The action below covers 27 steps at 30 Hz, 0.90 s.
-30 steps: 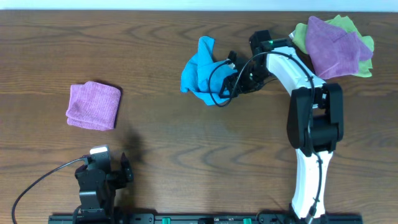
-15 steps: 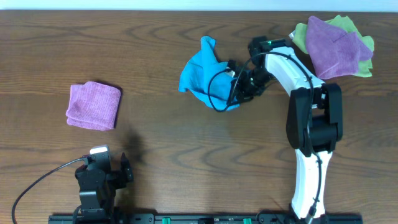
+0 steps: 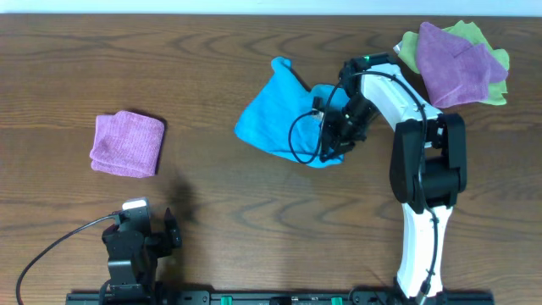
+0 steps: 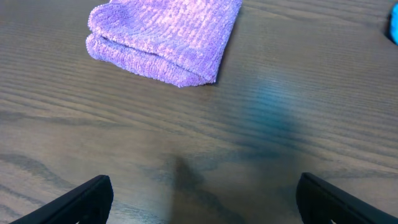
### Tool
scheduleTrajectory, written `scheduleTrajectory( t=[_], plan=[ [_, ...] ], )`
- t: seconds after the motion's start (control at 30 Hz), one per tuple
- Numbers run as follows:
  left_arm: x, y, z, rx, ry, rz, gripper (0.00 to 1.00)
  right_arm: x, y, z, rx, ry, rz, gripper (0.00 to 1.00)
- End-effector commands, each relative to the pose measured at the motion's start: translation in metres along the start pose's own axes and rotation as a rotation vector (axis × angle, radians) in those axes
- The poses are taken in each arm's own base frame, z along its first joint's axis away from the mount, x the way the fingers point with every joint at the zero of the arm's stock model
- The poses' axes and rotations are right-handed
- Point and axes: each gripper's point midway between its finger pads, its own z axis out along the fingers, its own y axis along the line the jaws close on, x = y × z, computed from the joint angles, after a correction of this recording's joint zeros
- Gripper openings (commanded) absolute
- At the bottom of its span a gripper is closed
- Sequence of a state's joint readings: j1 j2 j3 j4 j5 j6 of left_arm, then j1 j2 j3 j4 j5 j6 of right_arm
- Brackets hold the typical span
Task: Fold the cloth
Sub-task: 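Drag the blue cloth with the right gripper to spread it on the table, then pull the blue cloth's corner with the right gripper to flatten it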
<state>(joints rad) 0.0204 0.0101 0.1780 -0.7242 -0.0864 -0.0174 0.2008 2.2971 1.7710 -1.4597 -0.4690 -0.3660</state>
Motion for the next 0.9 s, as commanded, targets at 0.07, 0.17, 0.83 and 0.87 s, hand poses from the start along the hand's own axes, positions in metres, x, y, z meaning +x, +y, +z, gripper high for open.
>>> scheduleTrajectory(
  t=[0.07, 0.17, 0.83, 0.87],
  plan=[
    [0.007, 0.002, 0.003, -0.011, 0.018, 0.027, 0.95, 0.017, -0.012, -0.008, 0.124, 0.058, 0.059, 0.01],
    [0.007, 0.002, 0.003, -0.011, 0.018, 0.027, 0.95, 0.025, -0.016, -0.014, 0.172, 0.074, 0.087, 0.01],
    [0.007, 0.002, 0.003, -0.011, 0.018, 0.027, 0.95, 0.059, 0.036, -0.079, 0.26, -0.056, 0.025, 0.6],
    [0.007, 0.002, 0.003, -0.011, 0.018, 0.027, 0.95, 0.058, 0.033, -0.082, 0.281, -0.07, 0.034, 0.6]
  ],
)
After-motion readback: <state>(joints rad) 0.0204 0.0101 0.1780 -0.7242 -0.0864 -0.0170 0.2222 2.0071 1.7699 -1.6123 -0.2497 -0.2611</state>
